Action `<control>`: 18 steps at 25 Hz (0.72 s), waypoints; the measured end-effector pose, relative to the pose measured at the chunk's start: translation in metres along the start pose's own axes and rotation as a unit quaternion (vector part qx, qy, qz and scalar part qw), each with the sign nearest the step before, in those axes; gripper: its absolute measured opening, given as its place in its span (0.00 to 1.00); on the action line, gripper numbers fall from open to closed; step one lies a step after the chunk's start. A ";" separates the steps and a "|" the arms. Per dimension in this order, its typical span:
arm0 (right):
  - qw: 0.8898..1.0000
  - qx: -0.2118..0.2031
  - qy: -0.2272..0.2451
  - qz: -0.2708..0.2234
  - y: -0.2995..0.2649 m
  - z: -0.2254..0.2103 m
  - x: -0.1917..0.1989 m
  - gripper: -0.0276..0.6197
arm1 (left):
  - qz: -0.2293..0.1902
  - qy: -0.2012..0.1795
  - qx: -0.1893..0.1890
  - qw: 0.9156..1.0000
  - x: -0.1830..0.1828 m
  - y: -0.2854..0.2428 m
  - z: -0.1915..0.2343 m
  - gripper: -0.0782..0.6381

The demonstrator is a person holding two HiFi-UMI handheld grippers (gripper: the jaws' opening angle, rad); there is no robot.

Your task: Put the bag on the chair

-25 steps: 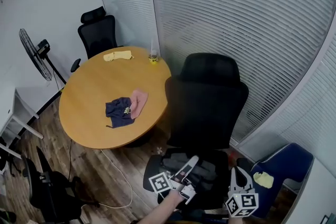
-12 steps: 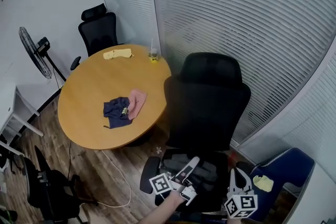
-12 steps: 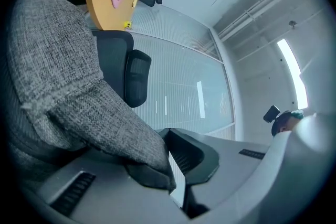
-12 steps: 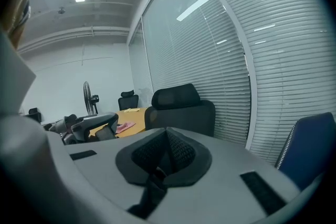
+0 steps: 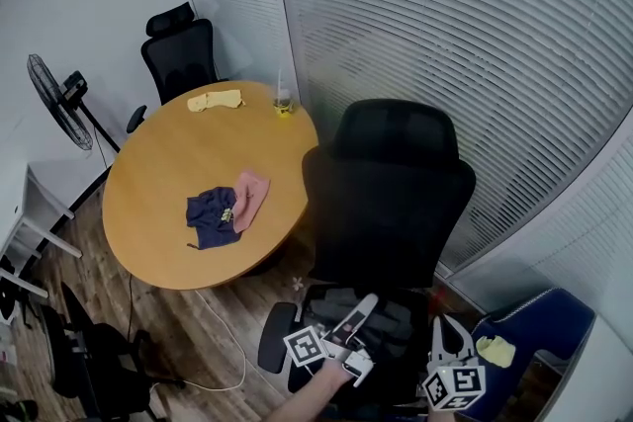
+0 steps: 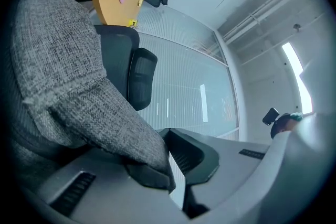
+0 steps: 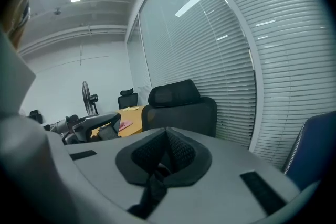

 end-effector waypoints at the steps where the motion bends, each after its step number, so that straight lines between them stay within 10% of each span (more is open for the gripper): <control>1: 1.000 -0.003 0.000 0.002 -0.004 -0.002 0.001 0.06 | -0.002 0.000 -0.001 1.000 -0.002 -0.004 0.002 0.14; 18: 1.000 0.009 0.002 0.029 -0.064 -0.055 -0.005 0.06 | -0.031 0.019 -0.022 0.999 -0.028 -0.063 0.055 0.14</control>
Point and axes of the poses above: the fingertips, and each gripper's own axes: y backward along the fingers, z to its left, x out of its underside, the point moved 9 cm from there along y, backward along the fingers
